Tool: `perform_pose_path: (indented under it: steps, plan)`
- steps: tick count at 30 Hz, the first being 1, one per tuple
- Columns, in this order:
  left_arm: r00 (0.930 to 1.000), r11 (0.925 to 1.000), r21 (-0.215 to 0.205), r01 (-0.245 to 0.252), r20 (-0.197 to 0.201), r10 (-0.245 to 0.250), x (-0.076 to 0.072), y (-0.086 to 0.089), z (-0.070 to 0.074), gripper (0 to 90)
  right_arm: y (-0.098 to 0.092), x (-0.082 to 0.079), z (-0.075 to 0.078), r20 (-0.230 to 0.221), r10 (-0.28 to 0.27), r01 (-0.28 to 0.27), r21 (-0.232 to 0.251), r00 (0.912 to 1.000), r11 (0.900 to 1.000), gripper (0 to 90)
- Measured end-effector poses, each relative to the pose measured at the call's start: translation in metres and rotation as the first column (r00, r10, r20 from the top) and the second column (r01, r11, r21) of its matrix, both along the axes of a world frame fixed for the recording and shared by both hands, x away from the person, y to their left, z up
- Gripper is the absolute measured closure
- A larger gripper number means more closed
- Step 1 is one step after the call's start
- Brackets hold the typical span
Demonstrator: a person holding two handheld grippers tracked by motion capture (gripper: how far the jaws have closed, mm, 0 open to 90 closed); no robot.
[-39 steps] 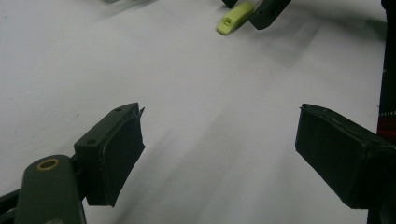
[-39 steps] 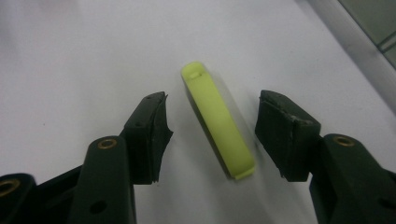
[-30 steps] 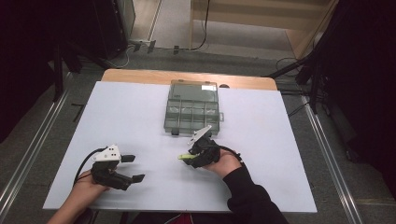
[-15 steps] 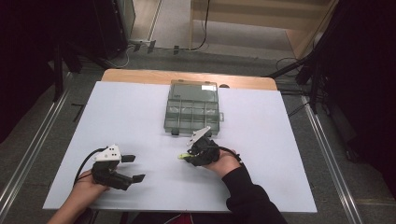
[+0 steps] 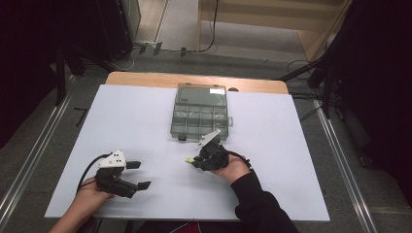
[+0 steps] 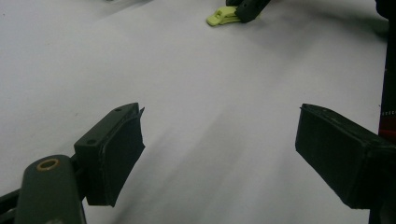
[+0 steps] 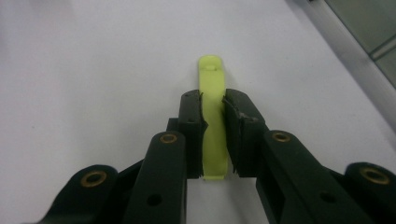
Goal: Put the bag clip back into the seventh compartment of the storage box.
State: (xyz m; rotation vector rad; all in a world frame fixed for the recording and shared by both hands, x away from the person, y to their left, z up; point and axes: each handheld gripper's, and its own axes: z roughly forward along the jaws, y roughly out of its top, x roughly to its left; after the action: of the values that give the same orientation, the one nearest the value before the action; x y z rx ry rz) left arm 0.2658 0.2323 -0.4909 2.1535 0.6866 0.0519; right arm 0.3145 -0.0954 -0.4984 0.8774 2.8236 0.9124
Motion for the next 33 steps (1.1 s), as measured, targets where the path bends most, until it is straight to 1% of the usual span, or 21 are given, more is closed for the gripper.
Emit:
perform_pose_path:
  steps: [1,3,6,9,15,18,20,25,26,29,33]
  plan:
    - [1.0000,1.0000,-0.001,0.001,0.001,-0.001,0.000,0.000,0.000,14.8,0.000,0.001,0.000,-0.007,-0.004,0.004,0.008,1.0000,1.000,78.1]
    - [1.0000,1.0000,0.002,0.001,0.001,-0.001,0.000,0.000,0.000,14.8,-0.002,0.002,0.000,-0.014,-0.012,0.012,0.008,0.9998,1.000,78.1]
    - [1.0000,1.0000,0.001,0.001,0.001,-0.001,0.000,0.000,0.000,14.8,-0.004,0.003,0.002,-0.048,-0.040,0.041,0.029,0.9981,0.999,78.1]
    - [1.0000,1.0000,0.001,0.001,0.001,-0.001,0.000,0.000,0.000,14.8,-0.006,0.003,0.004,-0.070,-0.054,0.057,0.043,0.9961,0.997,78.1]
    - [1.0000,1.0000,0.001,0.002,0.001,-0.002,0.000,0.000,0.000,14.8,-0.009,0.005,0.005,-0.128,-0.091,0.099,0.055,0.9876,0.994,78.1]
    - [1.0000,1.0000,0.000,0.002,0.001,-0.002,0.000,0.001,0.000,14.8,-0.011,0.006,0.006,-0.138,-0.097,0.107,0.066,0.9856,0.992,78.1]
    - [1.0000,1.0000,-0.001,0.002,0.002,-0.002,0.000,0.001,0.000,14.8,-0.012,0.005,0.007,-0.153,-0.112,0.123,0.069,0.9818,0.990,78.2]
    - [1.0000,1.0000,-0.003,0.003,0.004,-0.003,0.000,0.001,0.001,14.8,-0.016,0.006,0.009,-0.167,-0.120,0.135,0.079,0.9786,0.988,78.2]
    - [1.0000,1.0000,-0.003,0.002,0.004,-0.002,0.000,0.001,0.000,14.8,-0.017,0.006,0.010,-0.179,-0.123,0.140,0.086,0.9761,0.986,78.2]
    - [1.0000,1.0000,-0.003,0.001,0.004,-0.001,0.000,0.001,0.001,14.8,-0.019,0.006,0.011,-0.175,-0.127,0.145,0.092,0.9763,0.985,78.2]
    - [1.0000,1.0000,-0.005,0.000,0.006,0.000,0.000,0.001,0.001,14.8,-0.023,0.006,0.012,-0.179,-0.146,0.164,0.088,0.9729,0.982,78.2]
